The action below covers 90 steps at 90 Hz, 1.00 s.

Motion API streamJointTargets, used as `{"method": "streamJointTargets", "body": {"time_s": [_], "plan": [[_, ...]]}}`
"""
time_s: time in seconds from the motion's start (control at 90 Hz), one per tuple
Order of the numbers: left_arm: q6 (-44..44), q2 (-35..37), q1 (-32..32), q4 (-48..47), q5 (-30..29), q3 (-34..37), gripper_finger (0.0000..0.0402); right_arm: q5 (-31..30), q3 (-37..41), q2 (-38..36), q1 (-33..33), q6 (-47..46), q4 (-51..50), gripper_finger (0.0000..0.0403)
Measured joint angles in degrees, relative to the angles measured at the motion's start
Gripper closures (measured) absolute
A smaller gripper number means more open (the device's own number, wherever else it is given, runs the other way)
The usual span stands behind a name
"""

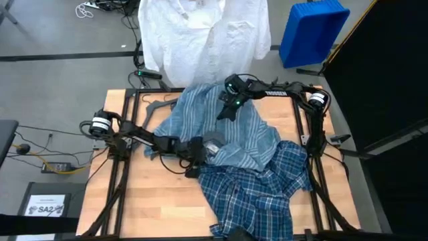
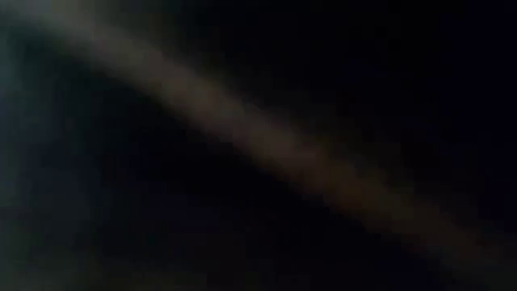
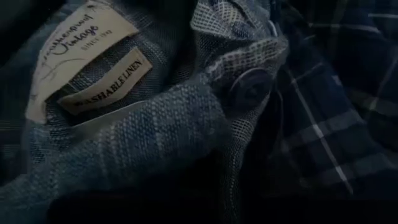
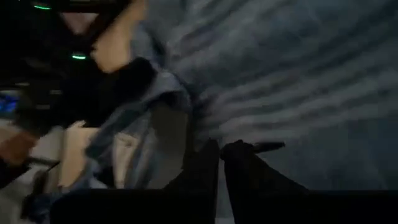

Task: Hang clothes
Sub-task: Hang the green shirt on the hanging rack

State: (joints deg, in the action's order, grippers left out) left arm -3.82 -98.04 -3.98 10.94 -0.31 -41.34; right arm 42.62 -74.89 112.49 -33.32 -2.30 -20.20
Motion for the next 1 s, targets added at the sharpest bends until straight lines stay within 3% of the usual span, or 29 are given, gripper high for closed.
{"method": "streamJointTargets", "body": {"time_s": [0.244, 0.544, 0.756, 0.9, 1.0], "plan": [[6.8, 0.2, 0.7, -4.2, 6.0, -1.8, 0.0256, -4.1, 0.0, 0.0, 0.0, 1.5, -2.1, 0.0402], [11.6, 0.3, 1.0, -26.5, 7.8, -11.8, 0.0135, -4.8, 0.0, 0.0, 0.3, 1.9, -2.3, 0.0402], [10.9, 0.5, 1.1, -42.0, 8.0, -18.6, 0.0114, 2.2, 0.0, -0.2, -0.2, 2.8, -5.3, 0.0395], [9.9, 4.3, 1.1, -54.0, 1.6, -25.4, 0.0126, -1.6, 0.0, -2.7, -0.2, 6.0, -6.8, 0.0390], [8.1, 9.5, 1.1, -51.6, -3.4, -26.3, 0.0137, -5.0, 0.0, -4.2, -0.2, 7.1, -6.9, 0.0396]]}}
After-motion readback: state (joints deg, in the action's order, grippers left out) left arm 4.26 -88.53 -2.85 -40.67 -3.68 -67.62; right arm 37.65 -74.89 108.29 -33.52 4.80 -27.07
